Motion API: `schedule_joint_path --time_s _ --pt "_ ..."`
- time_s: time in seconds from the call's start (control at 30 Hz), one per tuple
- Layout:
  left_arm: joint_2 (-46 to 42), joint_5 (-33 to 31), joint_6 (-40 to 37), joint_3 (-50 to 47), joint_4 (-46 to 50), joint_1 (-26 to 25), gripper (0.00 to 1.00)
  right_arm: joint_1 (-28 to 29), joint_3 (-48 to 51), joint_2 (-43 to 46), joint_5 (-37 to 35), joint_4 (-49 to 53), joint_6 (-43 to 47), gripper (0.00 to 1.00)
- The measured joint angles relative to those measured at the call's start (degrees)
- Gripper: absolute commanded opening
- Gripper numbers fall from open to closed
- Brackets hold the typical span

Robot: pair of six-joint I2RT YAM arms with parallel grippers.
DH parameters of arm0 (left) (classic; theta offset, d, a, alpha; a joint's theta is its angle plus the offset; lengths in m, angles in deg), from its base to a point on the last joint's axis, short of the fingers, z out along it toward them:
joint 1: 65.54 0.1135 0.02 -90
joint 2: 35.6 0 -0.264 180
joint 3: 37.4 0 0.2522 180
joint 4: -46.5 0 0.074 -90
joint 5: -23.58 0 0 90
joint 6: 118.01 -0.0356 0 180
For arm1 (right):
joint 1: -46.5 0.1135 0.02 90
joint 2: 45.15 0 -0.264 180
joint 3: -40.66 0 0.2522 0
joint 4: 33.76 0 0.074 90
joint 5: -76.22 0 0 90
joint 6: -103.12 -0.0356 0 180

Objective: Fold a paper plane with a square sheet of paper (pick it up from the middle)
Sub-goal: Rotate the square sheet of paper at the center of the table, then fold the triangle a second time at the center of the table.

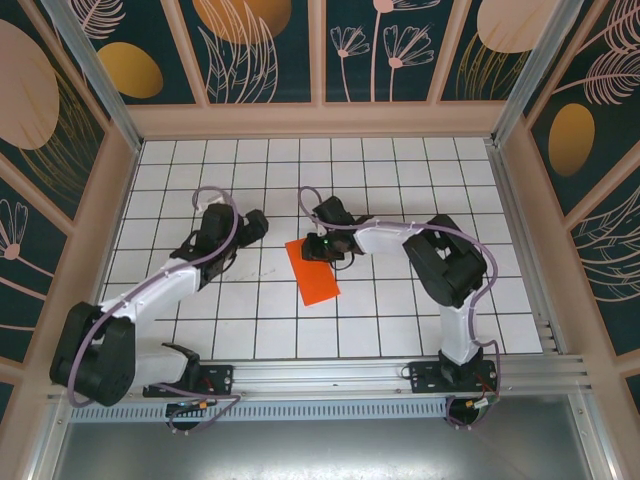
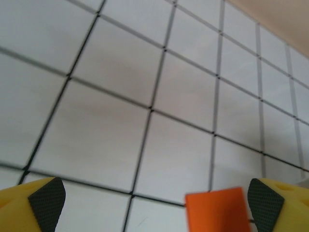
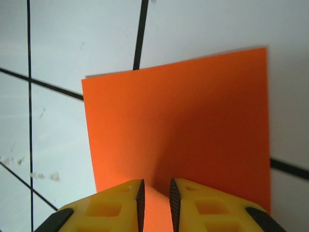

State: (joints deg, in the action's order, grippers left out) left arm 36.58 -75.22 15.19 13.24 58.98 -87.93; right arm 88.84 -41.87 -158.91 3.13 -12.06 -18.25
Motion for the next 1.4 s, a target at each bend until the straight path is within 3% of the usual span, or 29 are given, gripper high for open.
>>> schedule_joint_path --time_s 0.27,0.5,0.63,0.8,1.13,1.4 --pt "-3.9 0.4 1.3 -5.3 0.6 0.0 0.98 -3.0 -2.7 -1.8 -4.0 0.2 -1.7 0.26" --pt "-3.9 10.2 4.5 -7.9 -3.1 0.0 0.98 -6.7 3.1 2.7 -7.2 -1.4 -8.6 0.30" --pt "-3.9 17.0 7.2 -10.6 -6.7 -0.1 0.99 -7.3 3.3 4.2 -7.8 -0.2 -8.3 0.36" --pt "-2.6 21.6 9.5 -11.3 -9.7 -1.8 0.99 -8.4 3.3 6.2 -6.2 0.0 -6.5 0.36" --pt "6.6 23.5 13.9 -8.0 -12.0 -8.7 0.99 -10.8 0.3 3.2 -3.8 1.7 -3.0 0.35" --pt "9.2 24.6 17.7 -6.5 -13.7 -11.6 0.98 -12.5 0.0 1.0 -2.3 2.0 -1.6 0.32"
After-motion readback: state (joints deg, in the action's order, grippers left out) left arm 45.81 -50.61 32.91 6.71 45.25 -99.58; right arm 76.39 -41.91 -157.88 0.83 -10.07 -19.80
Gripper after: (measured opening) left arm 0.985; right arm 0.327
